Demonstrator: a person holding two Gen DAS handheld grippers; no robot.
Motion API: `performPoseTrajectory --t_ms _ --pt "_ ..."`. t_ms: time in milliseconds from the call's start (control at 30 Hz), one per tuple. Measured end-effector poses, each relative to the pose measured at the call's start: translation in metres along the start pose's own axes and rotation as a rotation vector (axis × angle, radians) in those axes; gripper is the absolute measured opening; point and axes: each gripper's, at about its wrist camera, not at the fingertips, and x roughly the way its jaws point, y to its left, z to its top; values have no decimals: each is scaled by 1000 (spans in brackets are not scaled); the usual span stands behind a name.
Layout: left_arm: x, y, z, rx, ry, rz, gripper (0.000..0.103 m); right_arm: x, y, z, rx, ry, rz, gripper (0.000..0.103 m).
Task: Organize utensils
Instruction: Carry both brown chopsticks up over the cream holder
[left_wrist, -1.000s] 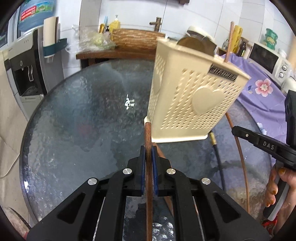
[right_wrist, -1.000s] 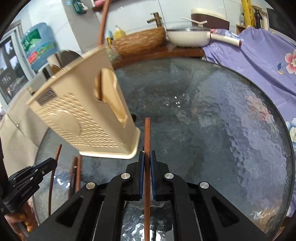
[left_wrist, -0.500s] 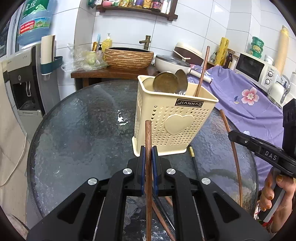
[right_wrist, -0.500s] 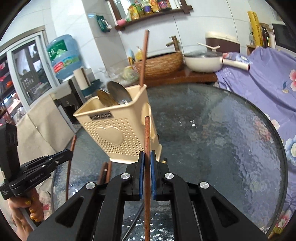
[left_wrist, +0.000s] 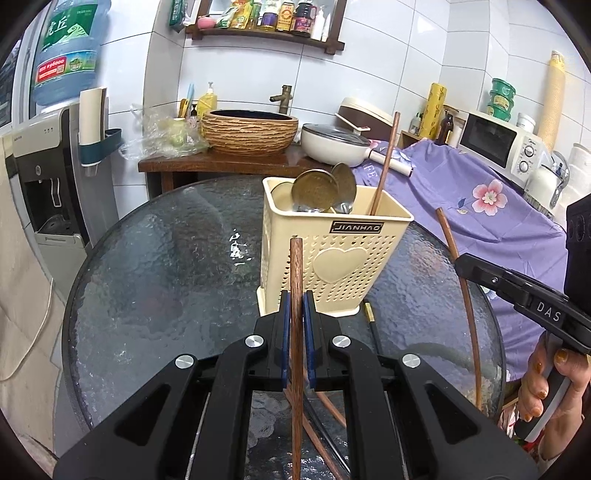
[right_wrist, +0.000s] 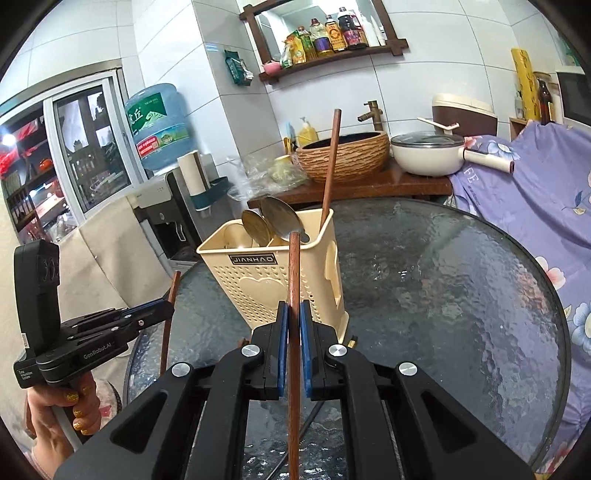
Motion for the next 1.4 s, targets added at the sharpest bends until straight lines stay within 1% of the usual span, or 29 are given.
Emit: performPoseTrajectory --t_ms 600,867,1067,1200,1400 --pt "-23 -14 21 29 -48 -59 7 -16 16 13 -55 -46 25 6" --pt "-43 -23 45 63 -112 -66 7 -22 29 29 -79 -70 45 6" --pt "-52 -29 57 79 -142 -70 7 -26 38 42 -102 -92 54 6" --pt "-57 -30 68 77 -161 -85 7 -29 42 49 -109 -112 58 6" --pt "-68 -36 94 88 -185 -121 7 -29 49 73 -116 -147 67 6"
